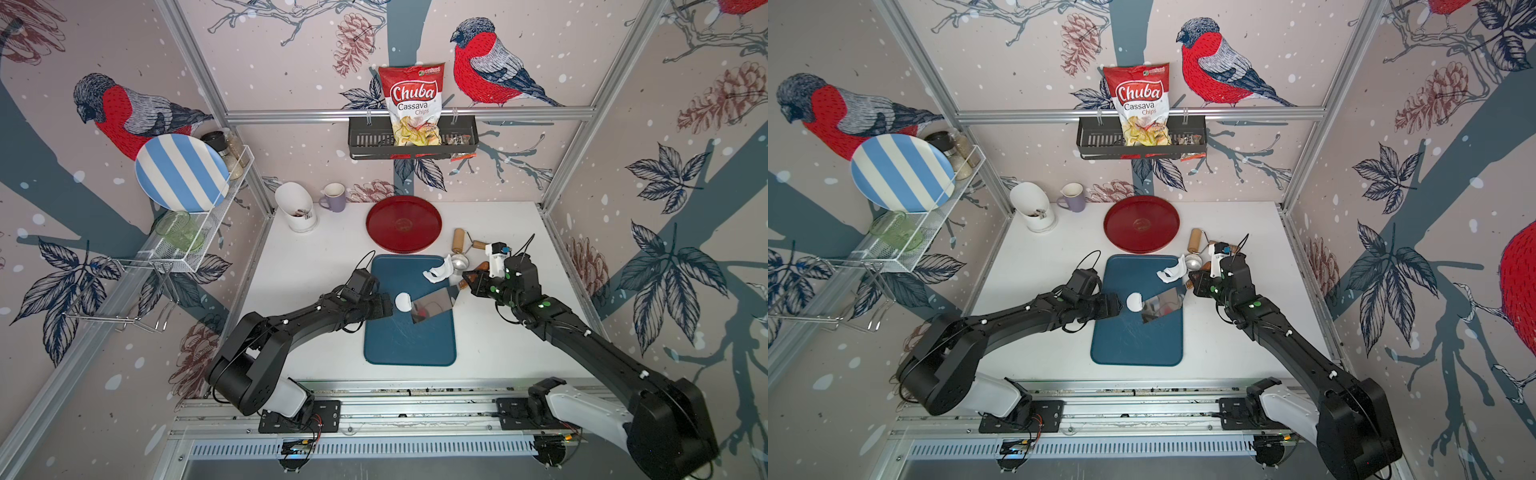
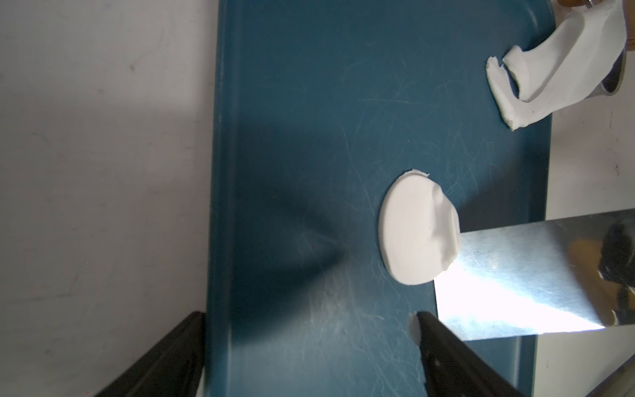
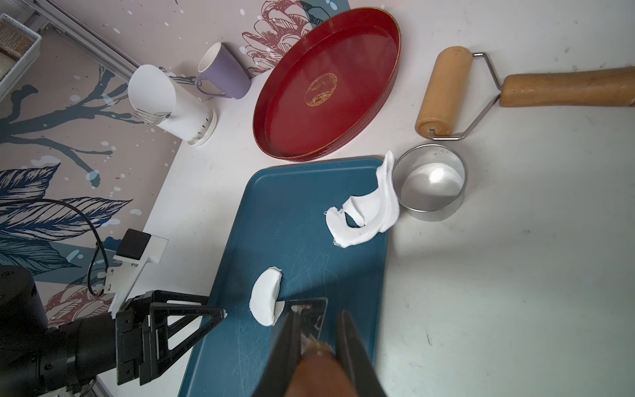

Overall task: Roll out the dumpling wrappers from the dough
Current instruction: Scoop the dumpling wrapper from the work surface.

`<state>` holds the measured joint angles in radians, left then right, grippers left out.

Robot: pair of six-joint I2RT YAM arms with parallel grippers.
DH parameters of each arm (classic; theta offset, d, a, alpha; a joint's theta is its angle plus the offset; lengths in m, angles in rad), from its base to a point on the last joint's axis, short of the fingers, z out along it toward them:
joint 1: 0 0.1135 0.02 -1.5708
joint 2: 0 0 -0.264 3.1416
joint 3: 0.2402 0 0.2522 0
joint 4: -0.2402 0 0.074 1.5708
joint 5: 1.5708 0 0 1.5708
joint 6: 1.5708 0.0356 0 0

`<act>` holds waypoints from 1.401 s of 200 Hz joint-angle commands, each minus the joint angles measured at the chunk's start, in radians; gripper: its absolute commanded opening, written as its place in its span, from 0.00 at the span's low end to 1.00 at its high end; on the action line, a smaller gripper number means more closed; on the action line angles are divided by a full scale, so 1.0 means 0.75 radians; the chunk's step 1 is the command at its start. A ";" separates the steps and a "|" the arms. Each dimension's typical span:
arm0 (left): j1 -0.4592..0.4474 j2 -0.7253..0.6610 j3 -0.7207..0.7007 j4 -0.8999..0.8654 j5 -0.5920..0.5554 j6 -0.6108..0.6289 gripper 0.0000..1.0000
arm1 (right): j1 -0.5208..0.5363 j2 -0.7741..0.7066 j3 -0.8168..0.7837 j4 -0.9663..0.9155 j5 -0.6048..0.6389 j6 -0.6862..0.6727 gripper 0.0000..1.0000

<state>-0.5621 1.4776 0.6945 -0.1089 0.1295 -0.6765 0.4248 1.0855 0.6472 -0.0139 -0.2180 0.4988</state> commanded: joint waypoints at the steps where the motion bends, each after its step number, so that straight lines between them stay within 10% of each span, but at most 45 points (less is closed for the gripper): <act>1: -0.003 -0.007 0.001 0.023 -0.003 0.005 0.95 | 0.000 -0.016 0.017 0.051 -0.026 0.024 0.00; 280: -0.003 -0.025 -0.007 0.043 0.015 0.004 0.95 | 0.106 -0.163 -0.241 0.258 0.340 0.277 0.00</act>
<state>-0.5621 1.4651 0.6933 -0.1112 0.1307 -0.6765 0.4984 0.9459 0.4667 0.1059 0.0341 0.6872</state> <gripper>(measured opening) 0.947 0.157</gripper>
